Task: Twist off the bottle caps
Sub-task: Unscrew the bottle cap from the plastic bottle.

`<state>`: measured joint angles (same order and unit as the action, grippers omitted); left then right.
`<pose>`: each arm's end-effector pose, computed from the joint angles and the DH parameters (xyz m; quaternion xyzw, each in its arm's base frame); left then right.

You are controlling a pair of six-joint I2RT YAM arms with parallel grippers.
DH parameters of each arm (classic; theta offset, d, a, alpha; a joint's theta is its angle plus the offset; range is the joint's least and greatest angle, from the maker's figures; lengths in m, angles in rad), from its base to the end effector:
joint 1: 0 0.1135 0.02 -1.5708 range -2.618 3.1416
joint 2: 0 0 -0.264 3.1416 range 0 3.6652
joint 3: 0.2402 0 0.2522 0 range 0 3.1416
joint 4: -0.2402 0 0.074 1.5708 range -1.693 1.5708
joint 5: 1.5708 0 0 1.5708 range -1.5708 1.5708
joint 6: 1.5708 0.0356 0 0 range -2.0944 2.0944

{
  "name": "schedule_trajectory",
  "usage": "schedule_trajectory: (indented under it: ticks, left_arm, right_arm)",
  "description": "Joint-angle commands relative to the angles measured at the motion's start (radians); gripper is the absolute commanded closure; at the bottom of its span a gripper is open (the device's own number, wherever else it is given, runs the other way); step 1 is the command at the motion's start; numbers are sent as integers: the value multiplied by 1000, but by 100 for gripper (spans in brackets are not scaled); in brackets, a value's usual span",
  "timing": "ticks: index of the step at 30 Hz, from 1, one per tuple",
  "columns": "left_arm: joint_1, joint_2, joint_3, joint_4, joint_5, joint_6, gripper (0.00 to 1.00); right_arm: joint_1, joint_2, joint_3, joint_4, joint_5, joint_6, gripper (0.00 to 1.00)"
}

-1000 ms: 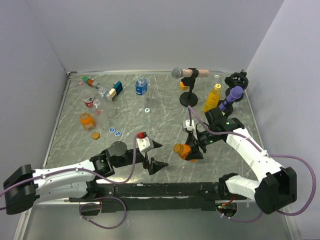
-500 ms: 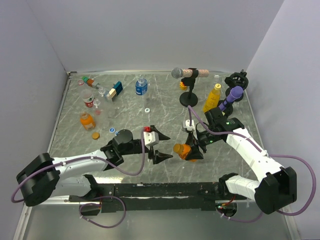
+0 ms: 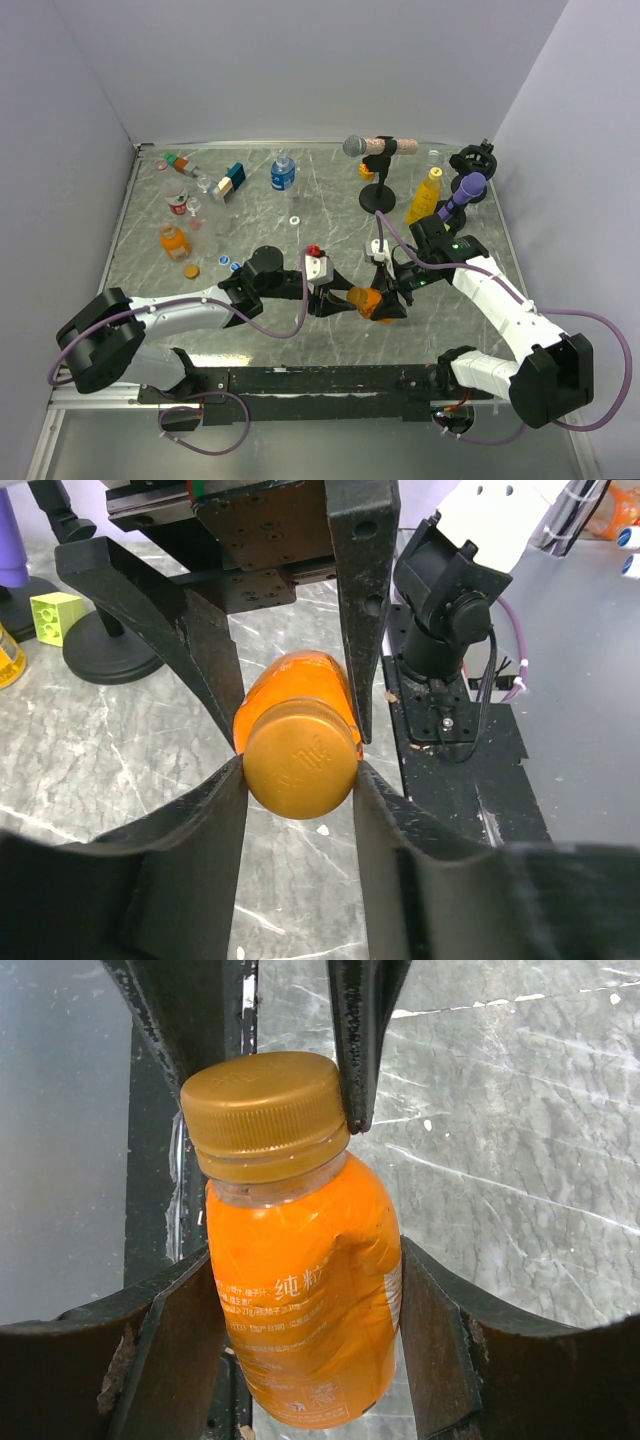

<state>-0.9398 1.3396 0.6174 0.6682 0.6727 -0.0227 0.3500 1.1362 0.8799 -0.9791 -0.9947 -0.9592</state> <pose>0.1500 -0.2429 0.2481 0.5069 0.5140 -0.5129 0.4646 0.1699 0.0938 0.2607 -0.5907 0.6389 0.4048 0.2810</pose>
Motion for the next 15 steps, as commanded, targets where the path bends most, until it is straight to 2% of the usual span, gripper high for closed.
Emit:
schedule_trajectory:
  ticks: [1,6,10,13,15]
  left_arm:
    - [6,0,42,37,44,-22,57]
    - [6,-22,31,56,30,-95,76]
    - [4,-37,41,28,1,-216,85]
    - [-20,-49,71,-63,-86,-353,91]
    - [-50,-54,119,-187,-191,-449,97]
  right_arm:
    - [3,0,16,20,-36,-27,92]
    - [3,2,16,23,-32,-26,92]
    - [3,5,16,22,-32,-24,92]
    - [3,7,18,23,-32,-24,92]
    - [3,7,18,23,-32,-24,92]
